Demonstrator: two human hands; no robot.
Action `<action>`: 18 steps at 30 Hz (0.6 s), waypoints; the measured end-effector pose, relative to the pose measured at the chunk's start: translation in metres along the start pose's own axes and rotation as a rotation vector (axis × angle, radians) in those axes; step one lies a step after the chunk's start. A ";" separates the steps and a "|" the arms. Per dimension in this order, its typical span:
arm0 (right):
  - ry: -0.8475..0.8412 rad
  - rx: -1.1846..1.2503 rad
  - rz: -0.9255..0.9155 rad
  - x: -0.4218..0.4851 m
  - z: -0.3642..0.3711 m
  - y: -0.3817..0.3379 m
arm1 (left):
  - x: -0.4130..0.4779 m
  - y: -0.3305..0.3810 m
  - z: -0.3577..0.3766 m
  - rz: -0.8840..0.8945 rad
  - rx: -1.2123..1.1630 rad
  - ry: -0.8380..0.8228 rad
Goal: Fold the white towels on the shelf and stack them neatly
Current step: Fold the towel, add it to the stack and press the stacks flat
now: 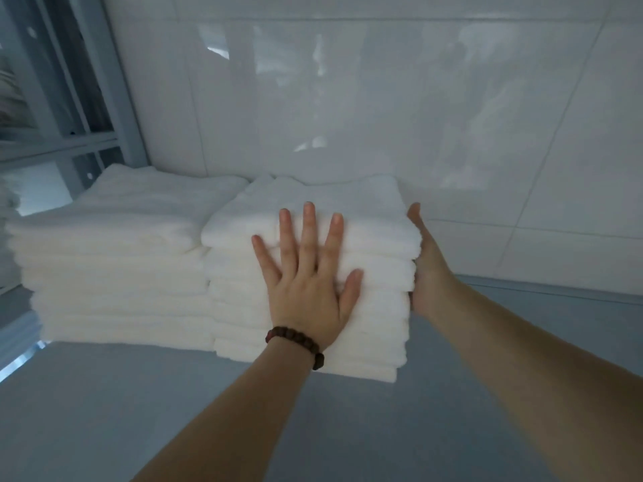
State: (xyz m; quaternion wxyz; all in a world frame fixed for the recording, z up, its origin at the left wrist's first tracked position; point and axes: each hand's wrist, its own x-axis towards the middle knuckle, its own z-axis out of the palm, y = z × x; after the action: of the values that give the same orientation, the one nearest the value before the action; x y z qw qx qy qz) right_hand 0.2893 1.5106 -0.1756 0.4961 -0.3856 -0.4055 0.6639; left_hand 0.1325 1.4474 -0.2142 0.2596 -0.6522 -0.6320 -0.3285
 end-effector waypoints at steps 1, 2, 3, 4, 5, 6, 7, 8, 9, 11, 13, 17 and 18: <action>-0.022 -0.023 -0.004 -0.006 0.011 -0.003 | 0.001 0.000 0.000 0.004 0.006 -0.033; -0.022 -0.063 -0.008 -0.006 0.011 -0.002 | 0.000 0.001 0.000 0.010 0.008 -0.054; -0.028 -0.107 -0.014 -0.008 0.009 -0.005 | -0.001 0.001 -0.003 0.020 0.004 -0.057; -0.024 -0.138 -0.009 -0.011 0.008 -0.011 | -0.001 -0.001 -0.008 0.028 0.001 -0.047; 0.008 -0.189 -0.006 -0.011 0.005 -0.020 | 0.003 -0.007 -0.016 0.020 -0.001 -0.025; 0.074 -0.265 -0.020 -0.008 0.001 -0.031 | 0.010 -0.015 -0.024 -0.004 -0.002 0.005; 0.143 -0.370 -0.081 -0.009 0.000 -0.044 | 0.021 -0.025 -0.032 -0.036 -0.001 0.034; 0.173 -0.498 -0.168 -0.009 0.005 -0.058 | 0.034 -0.034 -0.041 -0.064 -0.001 0.040; 0.141 -0.634 -0.239 -0.011 0.017 -0.070 | 0.047 -0.042 -0.047 -0.079 -0.003 -0.002; -0.017 -1.009 -0.305 -0.007 0.056 -0.079 | 0.068 -0.051 -0.050 -0.069 -0.022 -0.186; -0.143 -1.433 -0.283 -0.009 0.090 -0.057 | 0.075 -0.055 -0.045 -0.025 -0.034 -0.389; -0.208 -1.877 -0.095 -0.005 0.105 -0.031 | 0.068 -0.068 -0.036 0.050 0.024 -0.597; -0.227 -1.892 -0.075 -0.008 0.101 -0.037 | 0.069 -0.076 -0.037 0.041 0.038 -0.605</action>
State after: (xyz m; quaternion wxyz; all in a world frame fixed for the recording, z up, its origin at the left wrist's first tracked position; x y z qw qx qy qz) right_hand 0.2114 1.4933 -0.1029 -0.0429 -0.5472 -0.8323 0.0776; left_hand 0.0518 1.4698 -0.1444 0.0783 -0.7281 -0.6733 -0.1024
